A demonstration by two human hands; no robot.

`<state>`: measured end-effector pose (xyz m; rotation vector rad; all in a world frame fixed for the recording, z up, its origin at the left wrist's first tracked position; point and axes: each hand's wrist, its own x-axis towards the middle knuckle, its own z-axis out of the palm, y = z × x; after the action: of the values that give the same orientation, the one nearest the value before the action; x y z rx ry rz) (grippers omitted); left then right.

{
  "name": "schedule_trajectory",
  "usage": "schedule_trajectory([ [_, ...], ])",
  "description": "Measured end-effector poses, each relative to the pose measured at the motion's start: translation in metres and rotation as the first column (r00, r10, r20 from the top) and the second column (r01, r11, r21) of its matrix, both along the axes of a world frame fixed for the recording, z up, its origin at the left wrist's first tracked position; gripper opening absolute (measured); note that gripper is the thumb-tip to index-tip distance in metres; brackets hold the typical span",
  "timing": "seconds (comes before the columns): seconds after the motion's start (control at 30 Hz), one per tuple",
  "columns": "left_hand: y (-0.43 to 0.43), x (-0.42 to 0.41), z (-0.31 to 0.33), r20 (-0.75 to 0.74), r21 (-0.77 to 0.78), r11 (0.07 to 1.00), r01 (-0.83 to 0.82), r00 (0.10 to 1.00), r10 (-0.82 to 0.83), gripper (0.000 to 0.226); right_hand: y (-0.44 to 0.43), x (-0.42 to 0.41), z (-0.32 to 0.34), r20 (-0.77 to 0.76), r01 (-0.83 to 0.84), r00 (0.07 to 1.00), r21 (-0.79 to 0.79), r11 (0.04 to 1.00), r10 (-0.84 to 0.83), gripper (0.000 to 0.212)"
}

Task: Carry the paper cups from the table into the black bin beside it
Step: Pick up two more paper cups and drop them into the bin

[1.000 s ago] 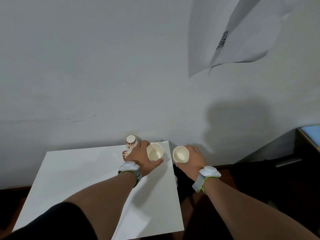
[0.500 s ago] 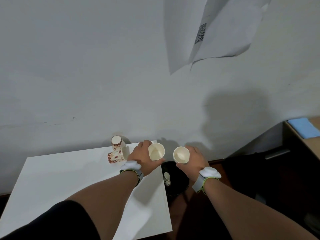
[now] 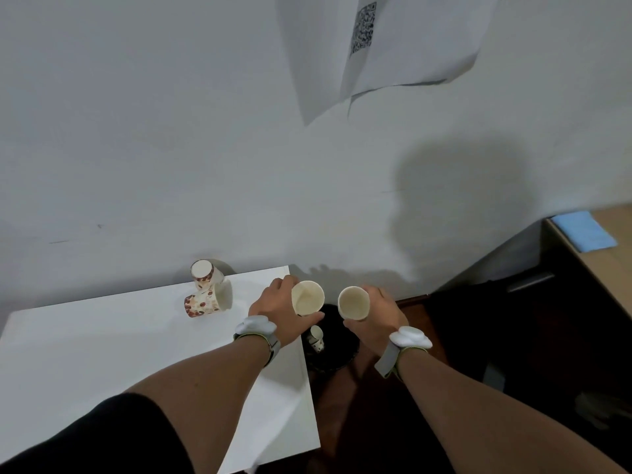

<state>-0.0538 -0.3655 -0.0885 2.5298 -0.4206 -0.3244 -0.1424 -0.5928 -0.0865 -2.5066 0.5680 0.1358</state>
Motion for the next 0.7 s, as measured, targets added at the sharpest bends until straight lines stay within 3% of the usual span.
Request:
schedule_trajectory([
  [0.4, -0.027, -0.002, -0.034, 0.014, -0.010, 0.999, 0.039, 0.999, -0.038, 0.076, -0.019, -0.013, -0.023, -0.063, 0.017, 0.998, 0.015, 1.000, -0.016, 0.081],
  [0.7, -0.041, -0.001, -0.051, -0.041, -0.041, 0.995, 0.088, 0.995, -0.090, 0.077, -0.028, -0.019, -0.042, -0.073, 0.019, 0.997, 0.044, 0.999, -0.016, 0.077],
])
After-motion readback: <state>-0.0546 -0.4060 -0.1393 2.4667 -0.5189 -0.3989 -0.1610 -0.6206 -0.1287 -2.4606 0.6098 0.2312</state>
